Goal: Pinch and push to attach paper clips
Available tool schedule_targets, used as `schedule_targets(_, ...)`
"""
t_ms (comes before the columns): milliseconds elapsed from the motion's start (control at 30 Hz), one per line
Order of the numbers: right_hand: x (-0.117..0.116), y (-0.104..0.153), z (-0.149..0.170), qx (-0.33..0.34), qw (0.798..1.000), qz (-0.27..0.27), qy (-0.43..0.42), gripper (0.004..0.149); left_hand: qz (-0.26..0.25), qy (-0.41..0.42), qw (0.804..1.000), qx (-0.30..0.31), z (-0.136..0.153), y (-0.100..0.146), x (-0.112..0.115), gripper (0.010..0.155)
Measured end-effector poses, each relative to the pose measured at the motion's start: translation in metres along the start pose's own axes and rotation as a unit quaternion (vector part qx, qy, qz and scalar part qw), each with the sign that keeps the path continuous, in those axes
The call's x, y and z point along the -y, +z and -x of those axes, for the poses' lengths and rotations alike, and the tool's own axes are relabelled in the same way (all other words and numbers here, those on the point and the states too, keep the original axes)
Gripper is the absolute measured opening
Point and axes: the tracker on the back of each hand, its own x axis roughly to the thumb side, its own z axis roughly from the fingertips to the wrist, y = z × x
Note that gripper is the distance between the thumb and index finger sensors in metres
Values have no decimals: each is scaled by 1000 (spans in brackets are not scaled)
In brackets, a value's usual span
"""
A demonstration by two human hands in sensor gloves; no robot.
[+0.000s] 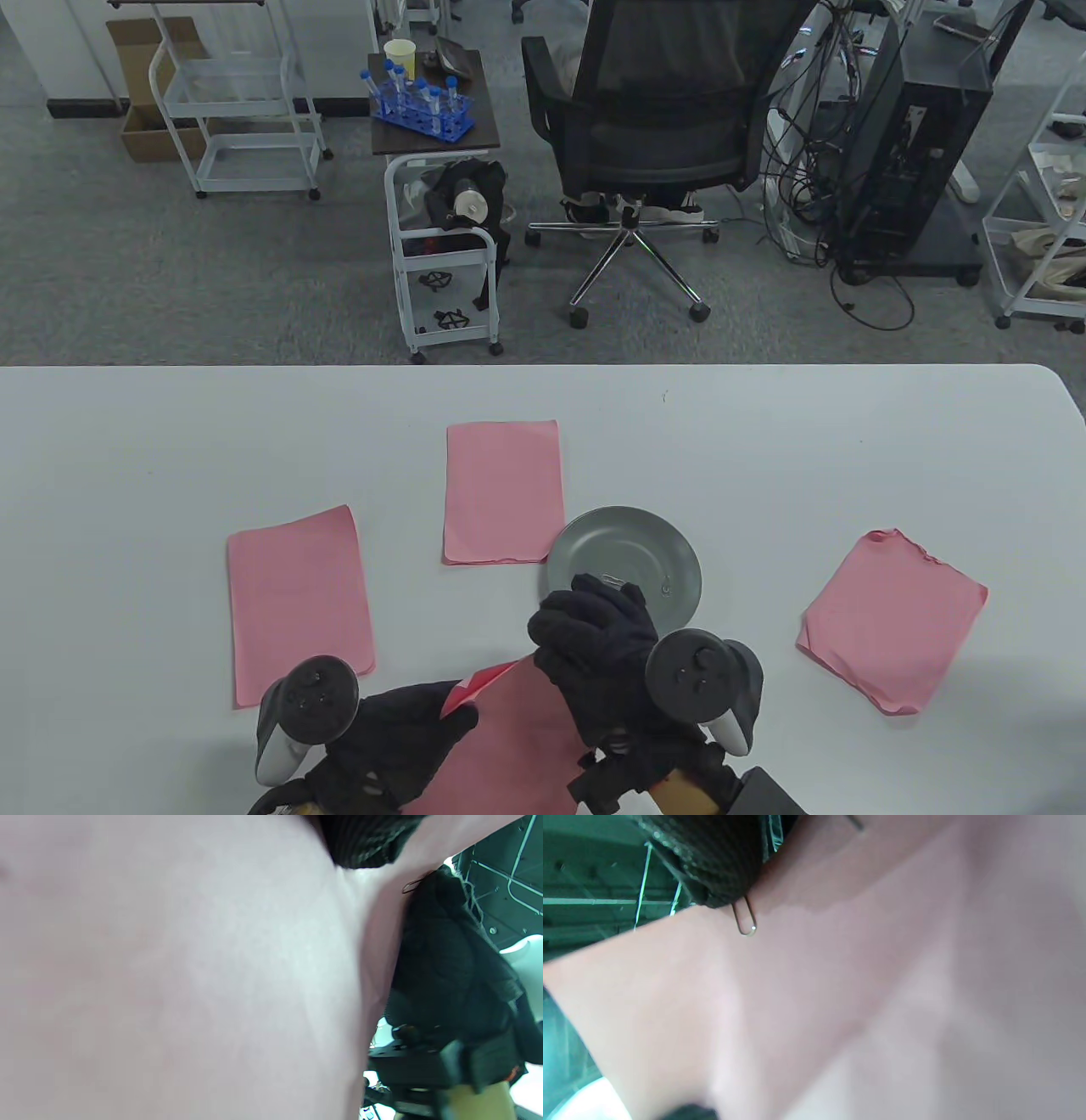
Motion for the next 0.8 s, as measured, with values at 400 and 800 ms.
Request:
schedule_targets(400, -6, 4, 5, -48, 994, -32, 94, 86, -14, -12, 997, -71, 17, 1, -22, 42)
schedule_targets(800, -19, 38, 35, -150, 930, -192, -274, 79, -15, 163, 986, -15, 12, 10, -15, 44)
